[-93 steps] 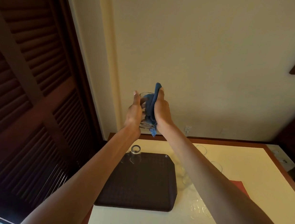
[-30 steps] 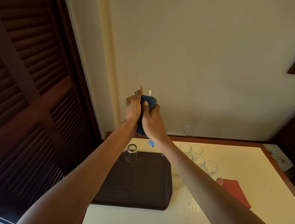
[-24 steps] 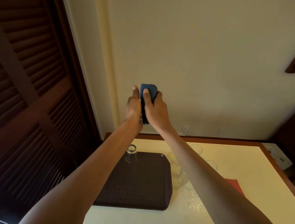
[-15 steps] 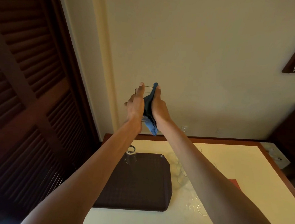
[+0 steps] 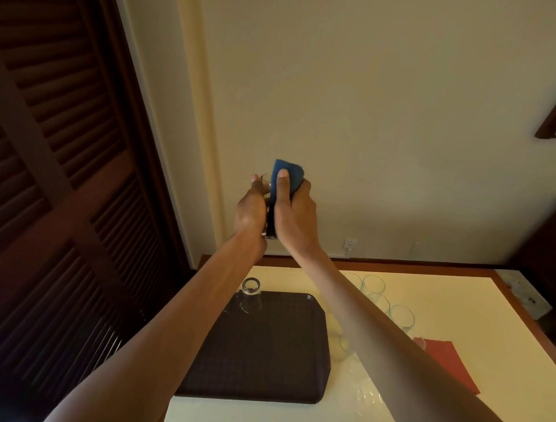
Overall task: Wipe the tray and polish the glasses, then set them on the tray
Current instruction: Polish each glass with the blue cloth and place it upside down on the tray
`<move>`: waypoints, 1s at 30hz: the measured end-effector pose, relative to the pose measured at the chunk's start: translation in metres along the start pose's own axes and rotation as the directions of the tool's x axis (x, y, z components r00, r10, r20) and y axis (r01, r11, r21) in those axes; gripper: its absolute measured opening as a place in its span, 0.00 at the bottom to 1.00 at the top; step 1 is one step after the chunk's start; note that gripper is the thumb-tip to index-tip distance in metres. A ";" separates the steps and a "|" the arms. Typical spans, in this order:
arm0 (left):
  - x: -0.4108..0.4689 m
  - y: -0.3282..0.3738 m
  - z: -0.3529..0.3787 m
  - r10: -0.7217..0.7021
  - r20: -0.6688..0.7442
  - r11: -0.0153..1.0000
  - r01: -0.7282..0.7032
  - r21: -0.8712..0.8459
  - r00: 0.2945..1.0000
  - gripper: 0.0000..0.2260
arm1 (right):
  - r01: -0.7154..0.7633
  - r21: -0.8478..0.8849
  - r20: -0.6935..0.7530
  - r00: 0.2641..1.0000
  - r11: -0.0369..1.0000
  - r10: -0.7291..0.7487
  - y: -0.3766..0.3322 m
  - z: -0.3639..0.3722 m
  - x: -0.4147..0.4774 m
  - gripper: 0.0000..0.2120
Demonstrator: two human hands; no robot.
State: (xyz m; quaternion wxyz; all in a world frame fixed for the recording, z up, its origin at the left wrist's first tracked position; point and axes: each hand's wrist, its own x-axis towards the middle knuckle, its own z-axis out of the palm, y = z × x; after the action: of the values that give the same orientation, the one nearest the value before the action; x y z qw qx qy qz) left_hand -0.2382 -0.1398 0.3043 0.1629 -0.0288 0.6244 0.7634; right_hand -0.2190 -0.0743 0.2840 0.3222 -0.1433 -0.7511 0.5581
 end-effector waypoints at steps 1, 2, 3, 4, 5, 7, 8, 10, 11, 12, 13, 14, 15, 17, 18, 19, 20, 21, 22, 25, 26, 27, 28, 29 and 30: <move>-0.001 0.000 0.000 0.011 -0.004 1.000 -0.011 0.019 1.000 0.23 | -0.071 0.025 0.007 0.997 0.997 0.071 -0.003 -0.003 0.005 0.25; -0.003 0.000 0.001 0.020 0.002 0.999 -0.020 0.032 1.000 0.24 | -0.140 0.043 0.019 0.990 0.989 0.140 -0.004 -0.005 0.010 0.27; -0.003 0.001 0.001 0.030 0.012 0.999 -0.030 0.042 0.999 0.26 | -0.205 0.064 0.040 0.978 0.977 0.203 -0.006 -0.006 0.014 0.29; -0.004 0.003 0.001 0.033 0.021 0.998 -0.034 0.048 0.999 0.26 | -0.271 0.088 0.066 0.962 0.958 0.266 -0.005 -0.006 0.017 0.31; -0.003 0.005 -0.001 0.028 0.028 0.998 -0.030 0.049 0.999 0.26 | -0.341 0.117 0.097 0.939 0.933 0.331 -0.005 -0.003 0.019 0.32; -0.002 0.008 -0.005 0.007 0.043 0.999 -0.008 0.046 0.999 0.27 | -0.446 0.148 0.150 0.892 0.883 0.426 -0.005 0.002 0.016 0.35; -0.001 0.009 -0.007 -0.004 0.046 0.999 0.002 0.036 0.999 0.27 | -0.470 0.144 0.168 0.879 0.871 0.446 -0.003 0.005 0.014 0.36; 0.002 0.008 -0.012 -0.012 0.052 1.000 0.011 0.010 0.999 0.25 | -0.491 0.099 0.200 0.862 0.866 0.466 0.000 0.007 0.005 0.36; 0.004 0.007 -0.014 -0.012 0.058 1.000 0.012 -0.006 0.998 0.25 | -0.486 0.067 0.216 0.860 0.872 0.462 0.000 0.006 -0.001 0.36; 0.007 0.006 -0.016 -0.007 0.057 1.000 0.008 -0.018 0.998 0.24 | -0.461 0.028 0.229 0.867 0.887 0.443 0.002 0.006 -0.007 0.35; 0.009 0.005 -0.018 0.002 0.043 1.000 -0.001 -0.015 0.999 0.25 | -0.418 -0.006 0.238 0.882 0.908 0.408 0.004 0.007 -0.013 0.35; 0.010 0.004 -0.019 0.011 0.023 1.000 -0.011 0.008 1.000 0.25 | -0.362 -0.032 0.237 0.903 0.931 0.359 0.007 0.008 -0.018 0.33; 0.010 0.002 -0.019 0.016 0.011 0.999 -0.017 0.032 1.000 0.24 | -0.304 -0.042 0.219 0.926 0.952 0.306 0.012 0.009 -0.021 0.30; 0.009 -0.002 -0.019 -0.003 0.024 0.999 0.002 0.038 1.000 0.22 | -0.199 -0.010 0.161 0.967 0.980 0.198 0.014 0.012 -0.027 0.20; 0.009 -0.004 -0.018 -0.018 0.039 0.999 0.017 0.029 0.999 0.21 | -0.145 0.015 0.132 0.981 0.989 0.141 0.014 0.013 -0.027 0.18; 0.008 -0.006 -0.018 -0.034 0.047 0.999 0.033 0.018 0.998 0.21 | -0.095 0.024 0.103 0.990 0.995 0.092 0.014 0.013 -0.026 0.17; 0.007 -0.008 -0.017 -0.041 0.054 0.999 0.040 0.017 0.998 0.21 | -0.064 0.031 0.081 0.995 0.997 0.061 0.014 0.011 -0.023 0.17; 0.007 -0.010 -0.017 -0.038 0.061 0.999 0.036 0.023 0.997 0.22 | -0.063 0.030 0.068 0.996 0.998 0.061 0.013 0.009 -0.019 0.19; 0.008 -0.012 -0.017 -0.025 0.069 0.999 0.022 0.044 0.997 0.23 | -0.094 0.029 0.064 0.994 0.995 0.092 0.013 0.008 -0.016 0.21; 0.006 -0.011 -0.014 0.041 0.106 0.995 -0.050 0.085 0.994 0.28 | -0.184 0.014 0.047 0.982 0.983 0.183 0.009 0.000 -0.003 0.29; 0.006 -0.010 -0.014 0.051 0.116 0.994 -0.061 0.088 0.992 0.32 | -0.190 0.013 0.056 0.980 0.982 0.189 0.006 -0.003 -0.001 0.31; 0.006 -0.009 -0.014 0.052 0.125 0.994 -0.063 0.091 0.991 0.35 | -0.200 0.015 0.073 0.977 0.980 0.198 0.005 -0.003 0.000 0.32; 0.008 -0.008 -0.013 0.058 0.134 0.993 -0.070 0.092 0.989 0.36 | -0.218 0.015 0.088 0.973 0.976 0.216 0.003 -0.004 0.000 0.34; 0.008 -0.006 -0.013 0.070 0.138 0.992 -0.084 0.094 0.988 0.35 | -0.245 0.015 0.102 0.965 0.969 0.242 0.002 -0.004 0.000 0.35; 0.009 -0.005 -0.012 0.092 0.130 0.990 -0.105 0.093 0.987 0.32 | -0.280 0.030 0.119 0.954 0.960 0.274 0.002 -0.004 -0.001 0.35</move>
State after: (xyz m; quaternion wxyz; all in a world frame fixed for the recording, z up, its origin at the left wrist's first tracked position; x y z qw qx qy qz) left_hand -0.2477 -0.1490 0.2949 0.1652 0.0584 0.6509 0.7386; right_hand -0.2159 -0.0717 0.2825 0.2007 -0.2075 -0.7276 0.6223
